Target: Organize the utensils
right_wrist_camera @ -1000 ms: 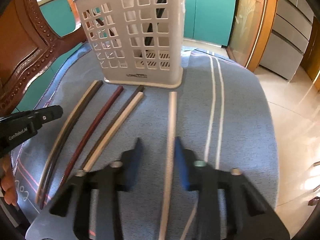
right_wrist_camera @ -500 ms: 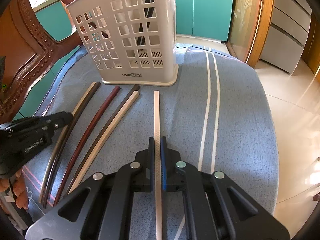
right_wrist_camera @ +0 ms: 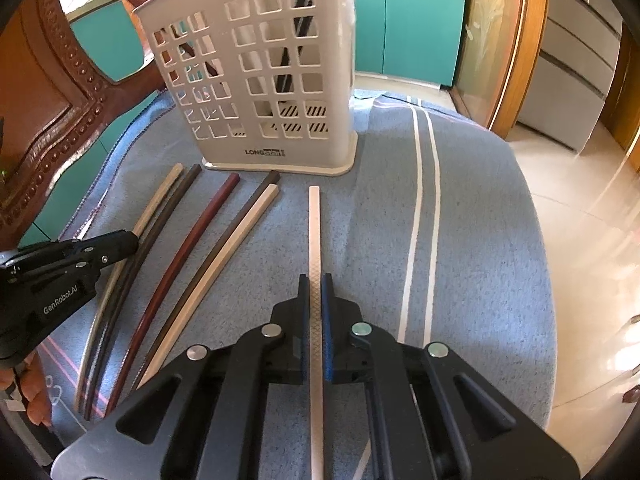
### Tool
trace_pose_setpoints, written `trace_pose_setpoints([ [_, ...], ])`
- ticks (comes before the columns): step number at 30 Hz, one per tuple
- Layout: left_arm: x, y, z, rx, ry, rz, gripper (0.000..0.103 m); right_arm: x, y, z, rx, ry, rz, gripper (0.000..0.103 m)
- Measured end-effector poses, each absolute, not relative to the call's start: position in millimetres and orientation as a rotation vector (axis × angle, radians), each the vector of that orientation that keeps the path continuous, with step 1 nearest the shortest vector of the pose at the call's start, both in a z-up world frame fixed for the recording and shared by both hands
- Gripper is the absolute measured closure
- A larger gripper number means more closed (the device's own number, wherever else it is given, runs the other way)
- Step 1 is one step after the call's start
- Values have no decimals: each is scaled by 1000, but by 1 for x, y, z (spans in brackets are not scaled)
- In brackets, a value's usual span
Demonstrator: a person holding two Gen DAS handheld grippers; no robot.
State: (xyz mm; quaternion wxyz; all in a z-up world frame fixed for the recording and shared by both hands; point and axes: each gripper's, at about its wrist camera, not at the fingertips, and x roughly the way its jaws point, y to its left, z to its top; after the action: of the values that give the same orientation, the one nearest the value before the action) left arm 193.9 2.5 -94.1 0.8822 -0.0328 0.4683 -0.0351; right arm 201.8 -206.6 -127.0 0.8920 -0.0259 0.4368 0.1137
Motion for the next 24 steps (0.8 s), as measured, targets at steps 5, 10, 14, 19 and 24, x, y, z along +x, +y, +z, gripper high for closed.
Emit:
trace_pose_setpoints([
  [5, 182, 11, -86, -102, 967, -101, 96, 202, -221, -123, 1, 936, 244, 97],
  [10, 178, 23, -87, -134, 989, -116, 96, 202, -231, -123, 35, 968, 259, 97],
  [14, 182, 27, -93, -131, 1008, -97, 96, 201, -228, -124, 12, 965, 258, 97],
  [19, 194, 18, -100, -82, 1013, -63, 96, 200, -217, -125, -44, 944, 235, 95],
  [24, 209, 11, -101, -44, 1016, -27, 94, 204, -201, -128, -110, 917, 209, 76],
])
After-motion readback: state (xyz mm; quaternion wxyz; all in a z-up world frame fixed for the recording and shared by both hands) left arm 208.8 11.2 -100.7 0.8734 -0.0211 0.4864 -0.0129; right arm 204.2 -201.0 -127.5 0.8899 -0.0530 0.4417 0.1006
